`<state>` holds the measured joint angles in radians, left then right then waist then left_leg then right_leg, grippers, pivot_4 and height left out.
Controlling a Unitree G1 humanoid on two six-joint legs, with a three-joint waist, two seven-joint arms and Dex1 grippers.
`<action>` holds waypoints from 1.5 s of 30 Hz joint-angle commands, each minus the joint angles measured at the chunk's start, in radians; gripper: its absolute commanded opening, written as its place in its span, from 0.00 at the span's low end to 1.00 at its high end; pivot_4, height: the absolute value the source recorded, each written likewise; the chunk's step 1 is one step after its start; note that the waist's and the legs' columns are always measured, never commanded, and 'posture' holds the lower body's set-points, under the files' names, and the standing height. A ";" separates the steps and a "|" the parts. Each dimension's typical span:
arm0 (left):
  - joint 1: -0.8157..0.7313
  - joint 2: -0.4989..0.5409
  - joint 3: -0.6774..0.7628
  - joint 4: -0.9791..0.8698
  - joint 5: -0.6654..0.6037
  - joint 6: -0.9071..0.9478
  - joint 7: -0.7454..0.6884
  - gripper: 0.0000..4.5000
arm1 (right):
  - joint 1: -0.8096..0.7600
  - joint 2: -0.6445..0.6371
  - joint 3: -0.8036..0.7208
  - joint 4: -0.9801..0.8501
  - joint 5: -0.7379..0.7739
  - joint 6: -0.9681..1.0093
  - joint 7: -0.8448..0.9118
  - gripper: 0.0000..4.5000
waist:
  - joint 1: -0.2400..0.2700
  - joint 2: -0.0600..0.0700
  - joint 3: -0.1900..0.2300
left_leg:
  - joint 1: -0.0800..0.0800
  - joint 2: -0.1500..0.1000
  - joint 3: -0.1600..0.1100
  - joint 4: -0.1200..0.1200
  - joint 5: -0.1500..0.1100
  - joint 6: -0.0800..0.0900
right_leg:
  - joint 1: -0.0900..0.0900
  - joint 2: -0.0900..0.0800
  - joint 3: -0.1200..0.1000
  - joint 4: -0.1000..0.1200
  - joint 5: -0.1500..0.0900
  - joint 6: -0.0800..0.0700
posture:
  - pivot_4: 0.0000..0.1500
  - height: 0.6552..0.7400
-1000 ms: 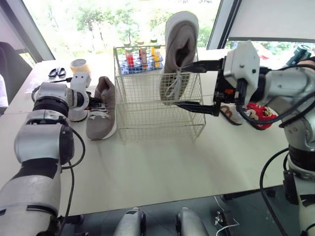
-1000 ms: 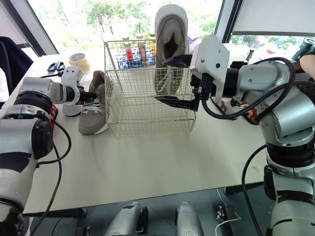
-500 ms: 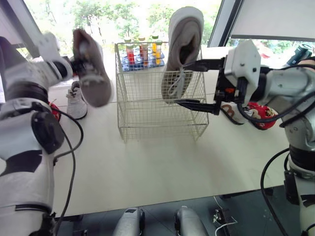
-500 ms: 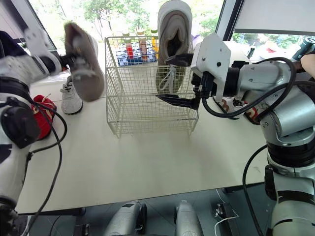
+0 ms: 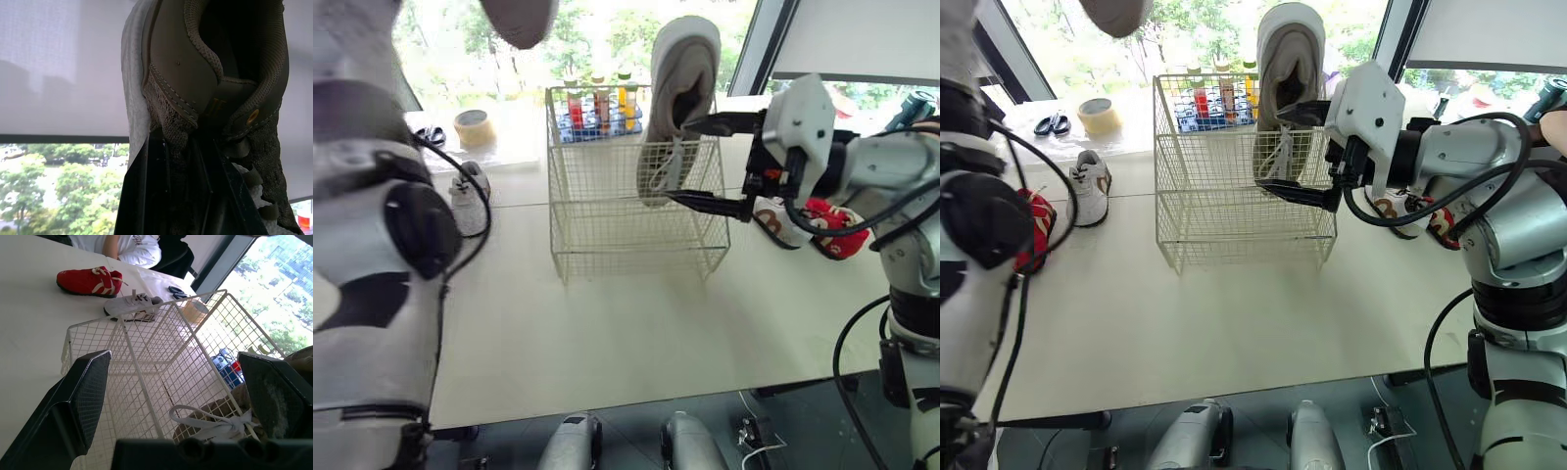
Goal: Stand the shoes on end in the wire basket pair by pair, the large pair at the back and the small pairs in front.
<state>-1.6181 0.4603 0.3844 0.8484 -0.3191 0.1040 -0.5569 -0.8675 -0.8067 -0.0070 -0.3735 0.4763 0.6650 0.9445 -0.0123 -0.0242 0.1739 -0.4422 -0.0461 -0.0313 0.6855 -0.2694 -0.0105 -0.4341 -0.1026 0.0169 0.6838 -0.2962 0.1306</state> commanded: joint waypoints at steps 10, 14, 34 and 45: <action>0.300 -0.240 -0.100 -0.318 0.067 -0.439 0.166 0.00 | 0.013 -0.034 -0.051 -0.071 0.026 0.032 -0.043 1.00 | -0.006 0.000 0.000 | -0.002 0.000 0.001 -0.002 0.000 0.000 | -0.003 0.000 0.001 0.001 0.000 0.000 | 1.00 1.00; 0.401 -0.288 -0.150 -0.395 0.111 -0.506 0.211 0.00 | 0.016 -0.037 -0.047 -0.073 0.028 0.032 -0.047 1.00 | -0.002 0.000 0.000 | -0.001 0.000 0.001 -0.001 0.000 0.000 | -0.003 0.000 0.002 0.000 0.000 0.000 | 1.00 1.00; 0.764 -0.370 -0.284 -0.415 0.302 -0.679 0.403 0.00 | -0.008 -0.035 -0.033 -0.056 0.028 0.030 -0.032 1.00 | 0.003 0.001 -0.001 | 0.001 0.000 0.000 0.000 0.000 0.000 | 0.000 0.000 0.001 -0.001 0.000 0.000 | 1.00 1.00; 0.959 -0.394 -0.344 -0.632 0.267 -0.459 0.376 0.29 | -0.001 -0.035 -0.031 -0.049 0.028 0.029 -0.026 1.00 | 0.004 0.002 -0.004 | 0.004 0.000 0.000 0.000 -0.001 0.001 | 0.004 0.000 0.001 -0.002 0.000 0.000 | 1.00 1.00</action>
<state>-0.6697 0.0723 0.0710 0.2433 -0.0360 -0.3976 -0.1605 -0.8455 -0.8290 -0.0154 -0.4093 0.4964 0.7084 0.9151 -0.0082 -0.0227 0.1704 -0.4380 -0.0463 -0.0315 0.6851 -0.2702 -0.0091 -0.4297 -0.1026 0.0180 0.6820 -0.2962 0.1306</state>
